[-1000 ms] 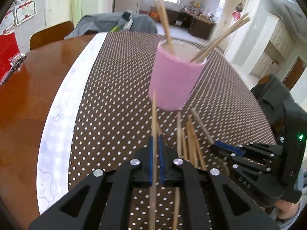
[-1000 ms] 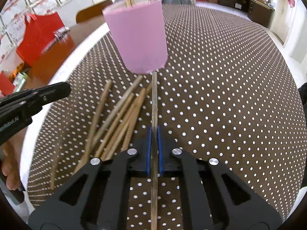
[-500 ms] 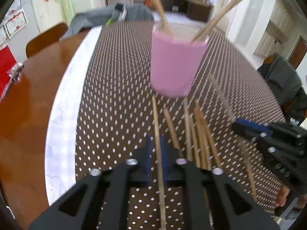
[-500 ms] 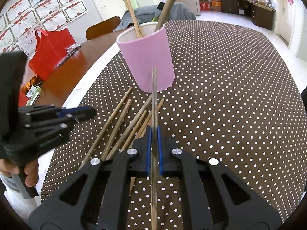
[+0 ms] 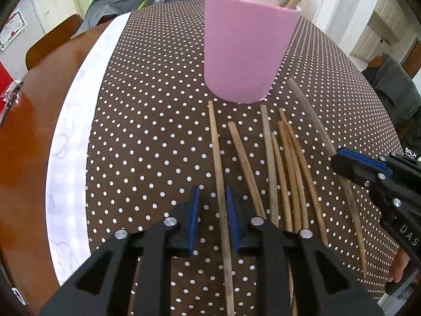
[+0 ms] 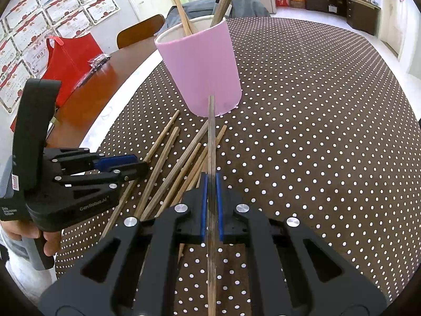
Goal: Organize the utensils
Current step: 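Lift both held chopsticks upright and carry them above the pink cup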
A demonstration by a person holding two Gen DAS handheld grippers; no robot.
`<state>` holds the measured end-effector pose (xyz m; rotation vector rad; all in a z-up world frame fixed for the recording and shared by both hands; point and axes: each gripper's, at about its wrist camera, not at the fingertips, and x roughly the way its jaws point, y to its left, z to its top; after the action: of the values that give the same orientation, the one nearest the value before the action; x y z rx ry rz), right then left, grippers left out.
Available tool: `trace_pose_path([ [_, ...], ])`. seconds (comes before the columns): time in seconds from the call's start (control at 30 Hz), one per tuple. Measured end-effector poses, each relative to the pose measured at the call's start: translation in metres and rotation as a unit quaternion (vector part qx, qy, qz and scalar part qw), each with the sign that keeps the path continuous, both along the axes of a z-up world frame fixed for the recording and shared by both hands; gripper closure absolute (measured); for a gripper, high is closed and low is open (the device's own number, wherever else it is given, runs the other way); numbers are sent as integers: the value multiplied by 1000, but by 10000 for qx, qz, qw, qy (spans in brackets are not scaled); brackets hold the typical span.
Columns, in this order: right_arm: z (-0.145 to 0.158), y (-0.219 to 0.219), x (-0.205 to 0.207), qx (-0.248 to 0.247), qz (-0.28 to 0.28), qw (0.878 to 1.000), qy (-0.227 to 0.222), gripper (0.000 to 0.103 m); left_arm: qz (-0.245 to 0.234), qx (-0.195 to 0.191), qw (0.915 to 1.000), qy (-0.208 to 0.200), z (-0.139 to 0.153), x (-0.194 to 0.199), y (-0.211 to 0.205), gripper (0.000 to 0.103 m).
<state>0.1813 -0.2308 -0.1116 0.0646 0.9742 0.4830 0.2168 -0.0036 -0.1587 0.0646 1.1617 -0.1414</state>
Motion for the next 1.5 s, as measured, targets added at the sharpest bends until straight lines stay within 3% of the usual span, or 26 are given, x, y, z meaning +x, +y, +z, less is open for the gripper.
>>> trace_pose_path([
  [0.03,0,-1,0,26,-4,10000,-5,96,14,-6,10000,-23,0,1,2,97],
  [0.13,0,-3,-3,102,-9,9999,-14,96,82,-364,9993,-18,2,3,7,98],
  [0.3,6,-10,-9,285,-26,9995,-110,96,126,-524,9967,-607,22,-12,5,98],
  [0.4,16,-14,-16,401,-3,9988,-297,96,42,-617,9917,-1125,45,-21,2,98],
  [0.53,33,-18,-23,578,36,9967,-566,96,-197,-1127,9808,-1580,74,-29,0,98],
  [0.8,61,-16,-26,878,75,9915,-957,96,-419,-1174,9648,-2315,103,-41,-22,98],
  [1.27,112,-13,-1,1225,12,9792,-1616,96,-125,-1557,9237,-3498,143,-17,-26,98],
  [1.5,142,-13,25,1472,-202,9652,-2154,96,122,-1772,8968,-4052,160,4,-22,98],
])
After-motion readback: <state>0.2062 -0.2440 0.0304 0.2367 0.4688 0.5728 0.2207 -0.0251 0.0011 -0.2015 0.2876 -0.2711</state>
